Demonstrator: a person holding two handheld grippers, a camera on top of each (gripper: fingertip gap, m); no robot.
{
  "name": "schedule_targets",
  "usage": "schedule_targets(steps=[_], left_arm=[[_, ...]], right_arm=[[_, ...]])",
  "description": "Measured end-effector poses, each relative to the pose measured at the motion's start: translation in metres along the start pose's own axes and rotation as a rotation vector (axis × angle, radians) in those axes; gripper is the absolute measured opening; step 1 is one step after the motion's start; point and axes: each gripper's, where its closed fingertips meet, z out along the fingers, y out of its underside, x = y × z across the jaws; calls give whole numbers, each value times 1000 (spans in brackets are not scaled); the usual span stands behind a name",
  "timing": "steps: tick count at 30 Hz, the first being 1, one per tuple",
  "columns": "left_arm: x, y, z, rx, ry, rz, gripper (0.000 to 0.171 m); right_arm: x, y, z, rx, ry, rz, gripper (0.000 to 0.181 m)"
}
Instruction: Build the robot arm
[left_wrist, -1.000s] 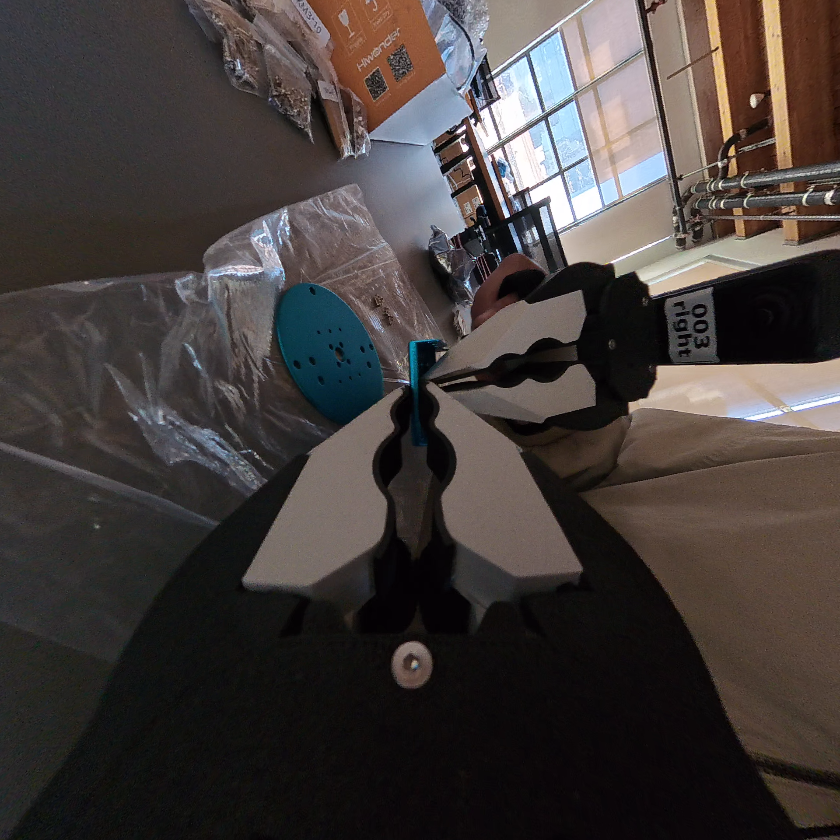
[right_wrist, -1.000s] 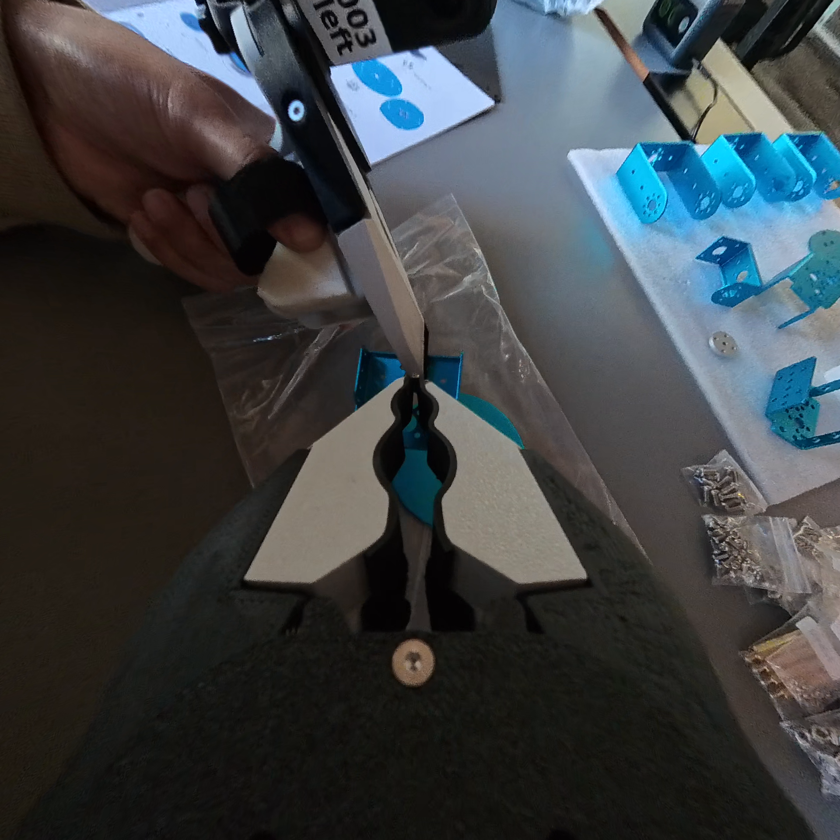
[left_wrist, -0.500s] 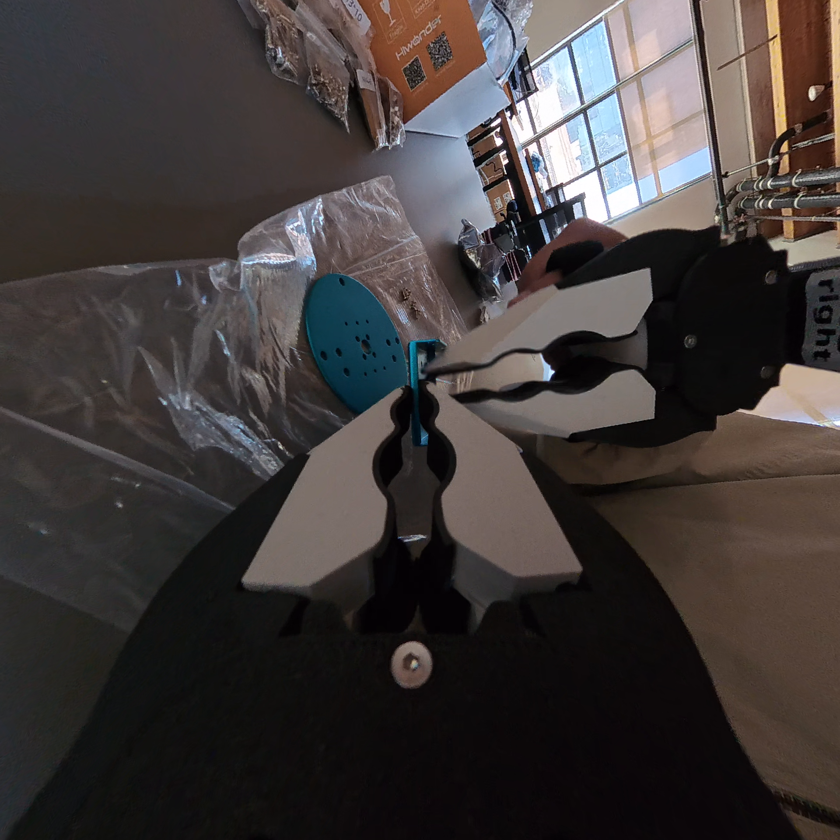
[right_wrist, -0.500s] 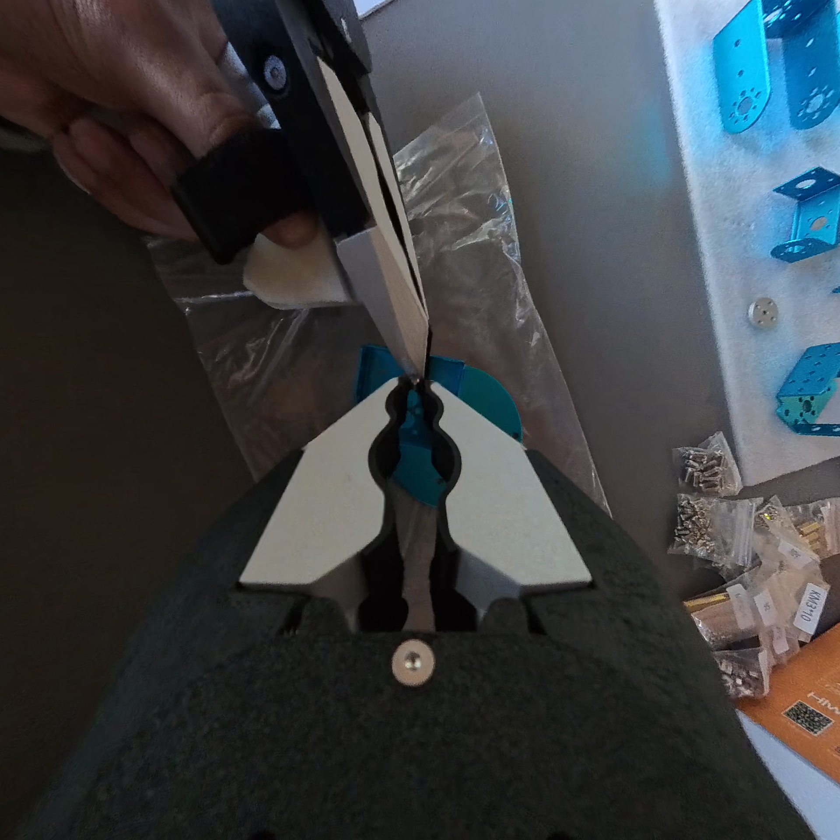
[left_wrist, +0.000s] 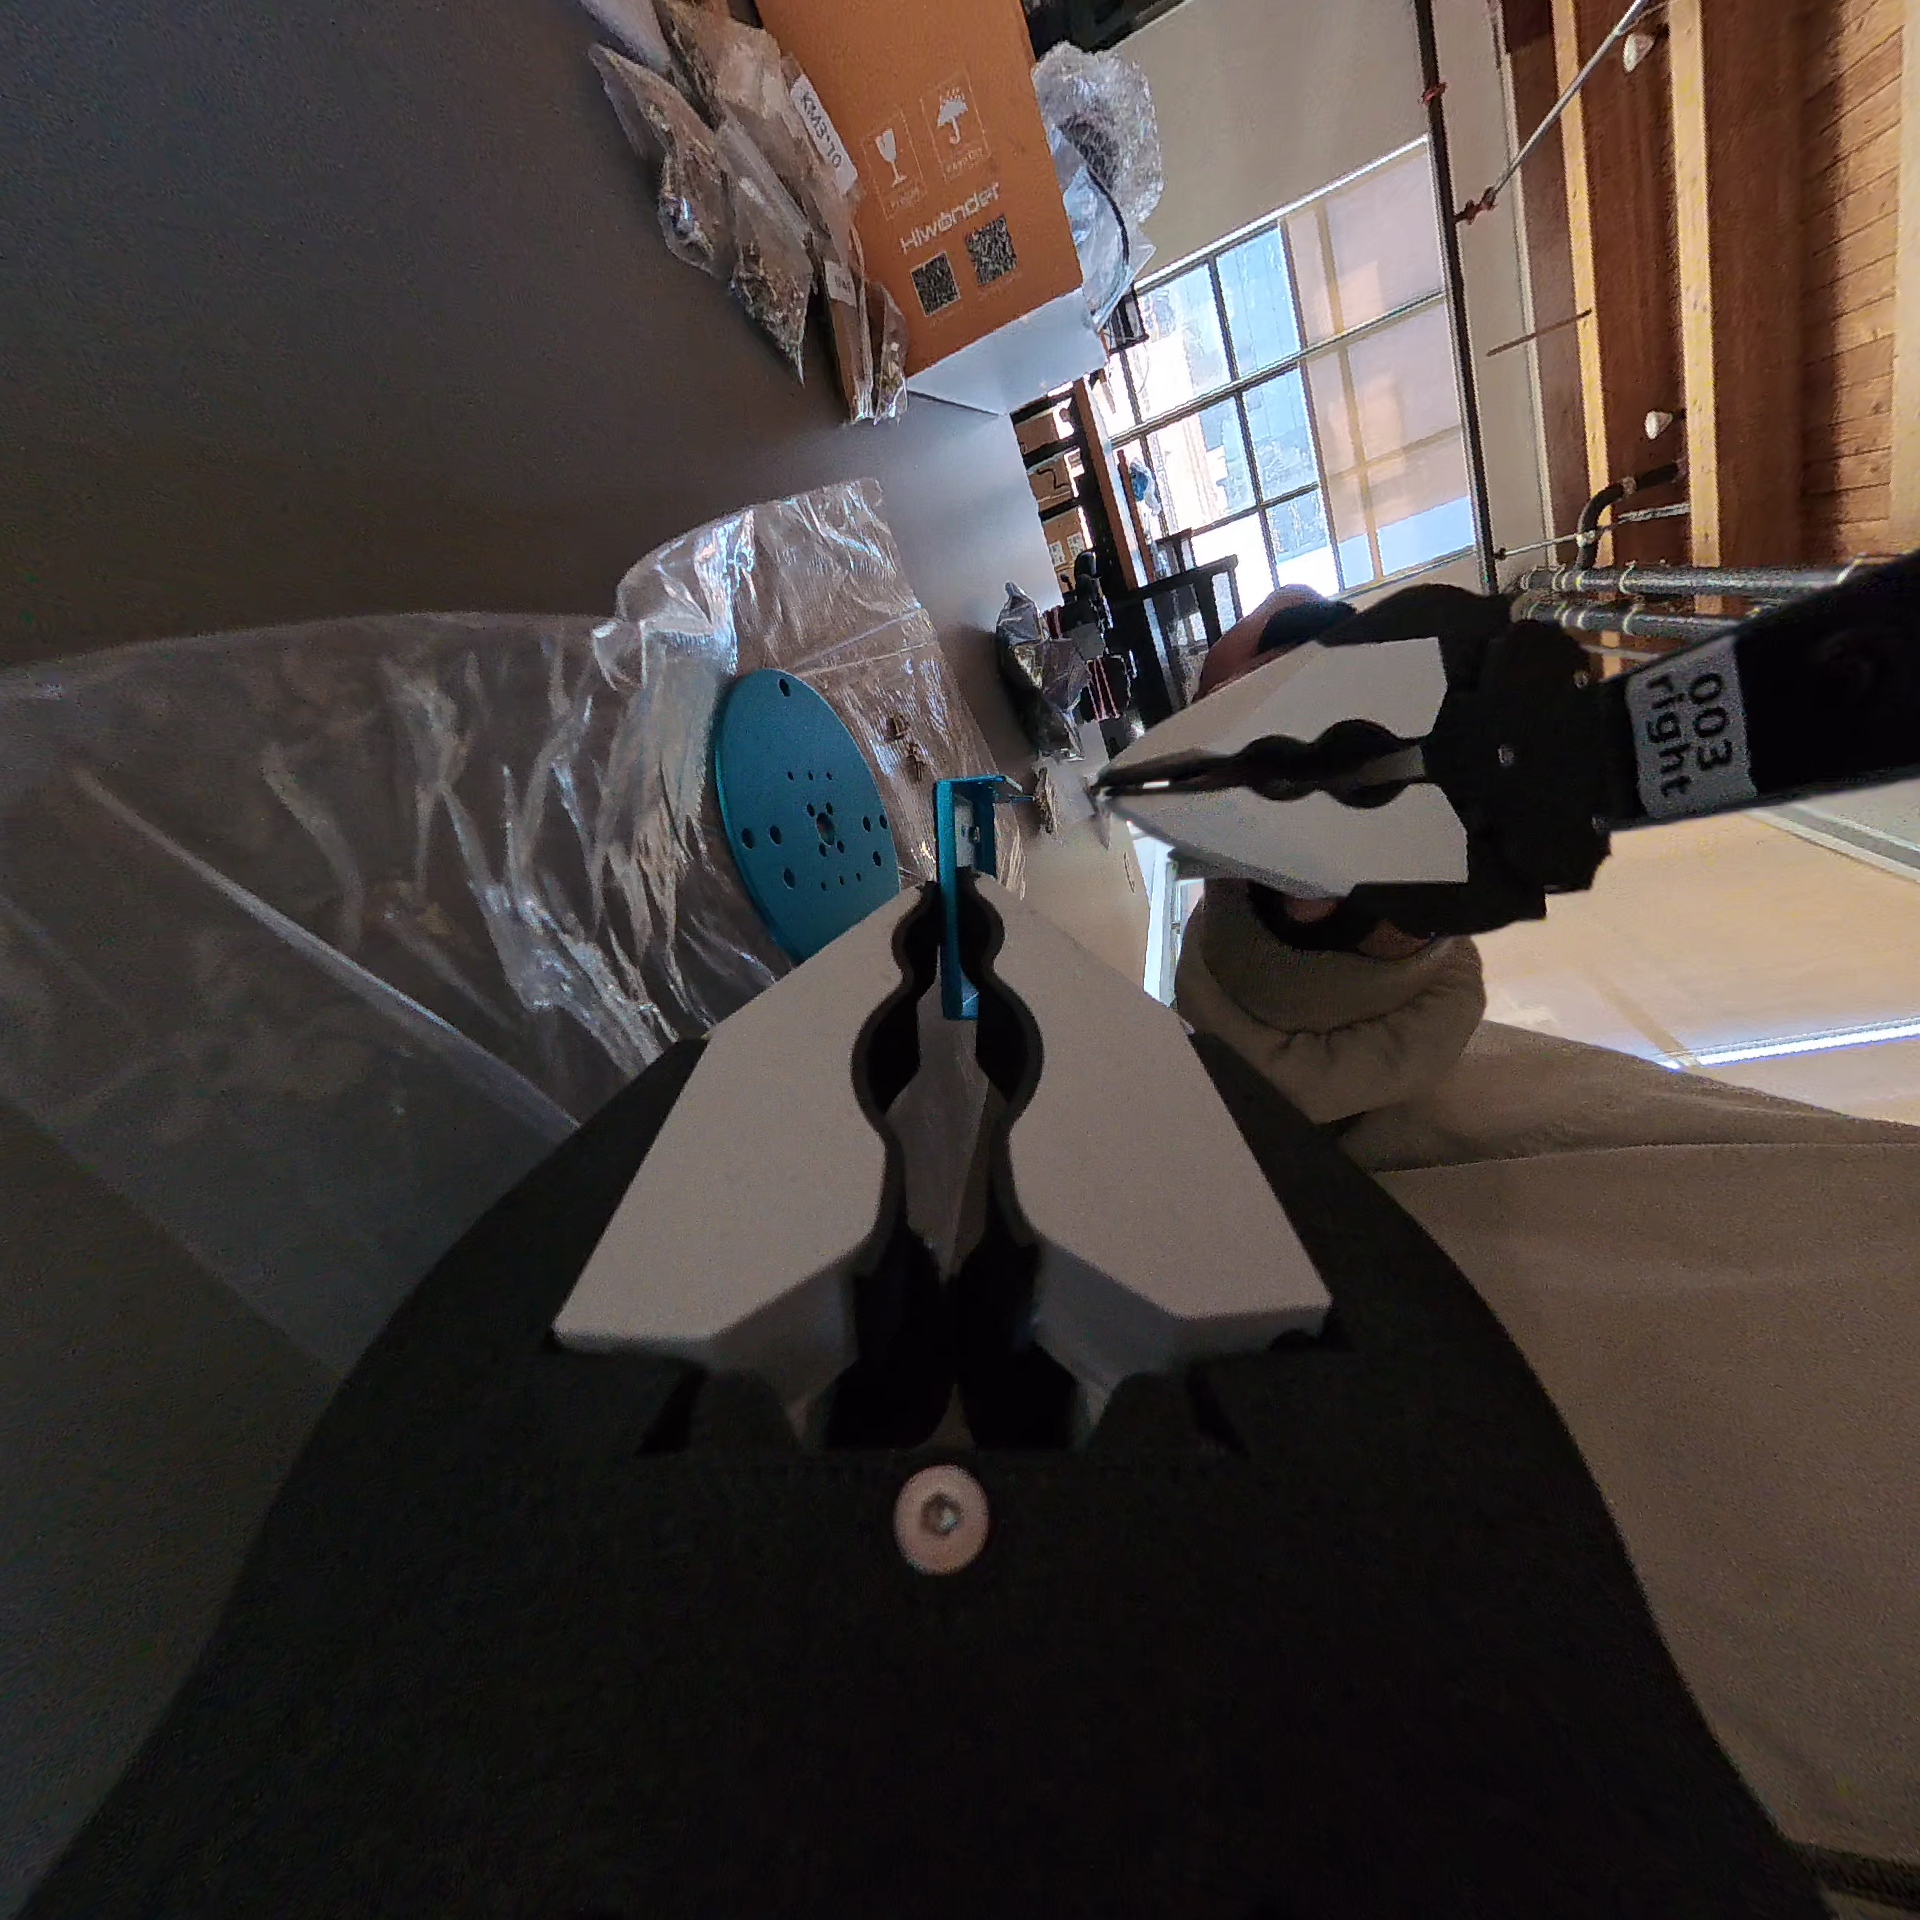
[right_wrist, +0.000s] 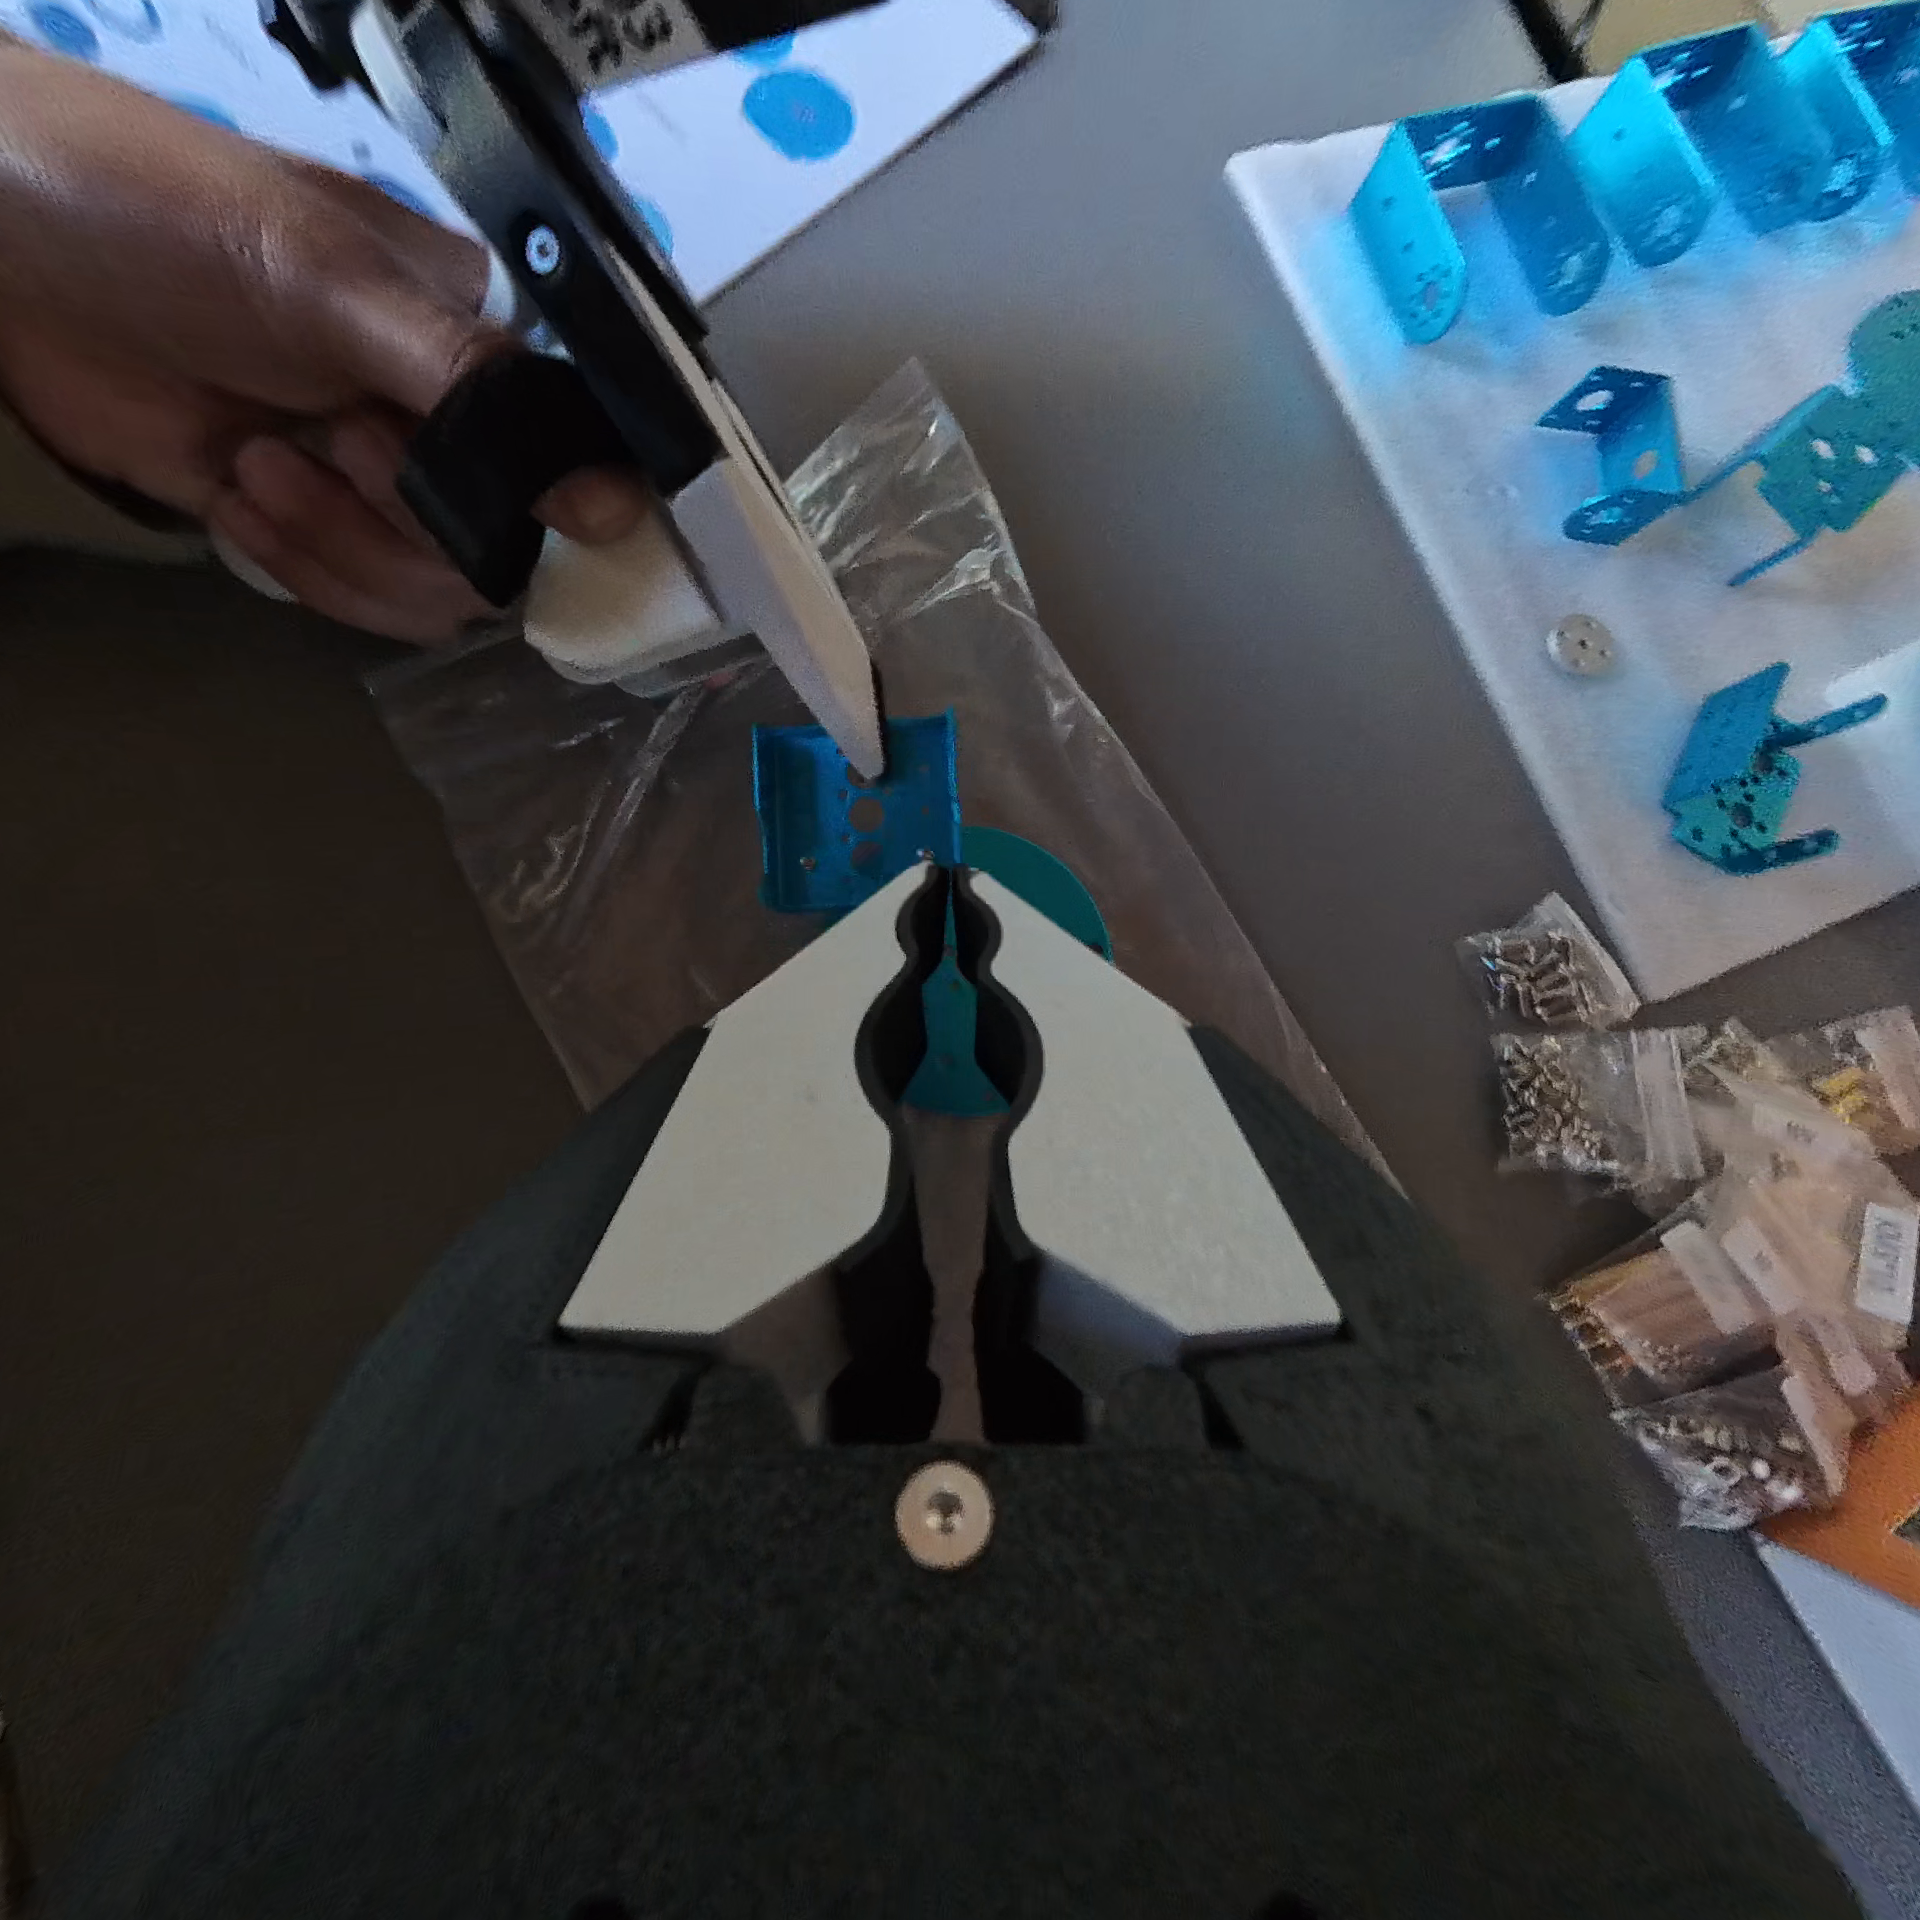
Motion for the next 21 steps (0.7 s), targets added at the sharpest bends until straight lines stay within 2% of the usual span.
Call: schedule_targets(steps=[4, 8, 13, 16, 21], left_arm=[[-1, 0, 0, 0, -15, 14, 1], [-6, -4, -3, 13, -55, 39, 1], [-10, -10, -8, 37, -84, 55, 1], [-11, -10, -9, 37, -95, 72, 1], [-11, -8, -6, 23, -89, 66, 1]], right_arm=[[7, 26, -9, 11, -4, 65, 8], [-21, 45, 5, 35, -119, 109, 12], [-35, 42, 27, 76, -31, 107, 11], [-41, 48, 34, 36, 19, 73, 12], [-34, 52, 37, 47, 112, 96, 11]])
